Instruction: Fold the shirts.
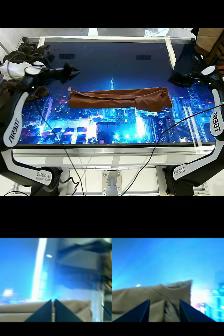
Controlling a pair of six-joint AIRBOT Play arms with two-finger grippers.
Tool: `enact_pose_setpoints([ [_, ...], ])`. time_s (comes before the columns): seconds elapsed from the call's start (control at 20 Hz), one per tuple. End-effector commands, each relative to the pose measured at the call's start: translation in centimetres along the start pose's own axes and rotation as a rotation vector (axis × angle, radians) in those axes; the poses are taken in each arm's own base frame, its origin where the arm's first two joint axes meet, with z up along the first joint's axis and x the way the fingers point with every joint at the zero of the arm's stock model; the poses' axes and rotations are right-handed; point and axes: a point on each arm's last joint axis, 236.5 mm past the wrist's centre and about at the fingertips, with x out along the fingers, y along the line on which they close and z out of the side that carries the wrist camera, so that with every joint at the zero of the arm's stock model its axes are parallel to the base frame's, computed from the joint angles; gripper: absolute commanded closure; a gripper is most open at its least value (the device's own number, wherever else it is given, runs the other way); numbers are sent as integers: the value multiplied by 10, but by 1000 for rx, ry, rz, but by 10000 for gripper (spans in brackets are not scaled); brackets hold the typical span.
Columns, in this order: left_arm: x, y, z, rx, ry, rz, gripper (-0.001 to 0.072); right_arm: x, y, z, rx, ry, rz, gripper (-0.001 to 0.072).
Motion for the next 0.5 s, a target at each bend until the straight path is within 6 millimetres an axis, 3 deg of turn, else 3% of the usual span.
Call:
enact_pose_setpoints([
  [0.0, 40, -62, -37, 112, 21, -47, 695, -21, -36, -22, -17, 116, -85, 271],
  [0.1, 69, -76, -74, 166, 67, -8, 696, -26, -52, -33, 33, 154, -86, 263],
  [0.25, 114, -73, -135, 228, 216, 54, 697, -29, -58, -38, 103, 160, -21, 235],
  [0.45, 151, -46, -167, 207, 350, 169, 697, -12, -54, -57, 201, 228, 146, 233],
])
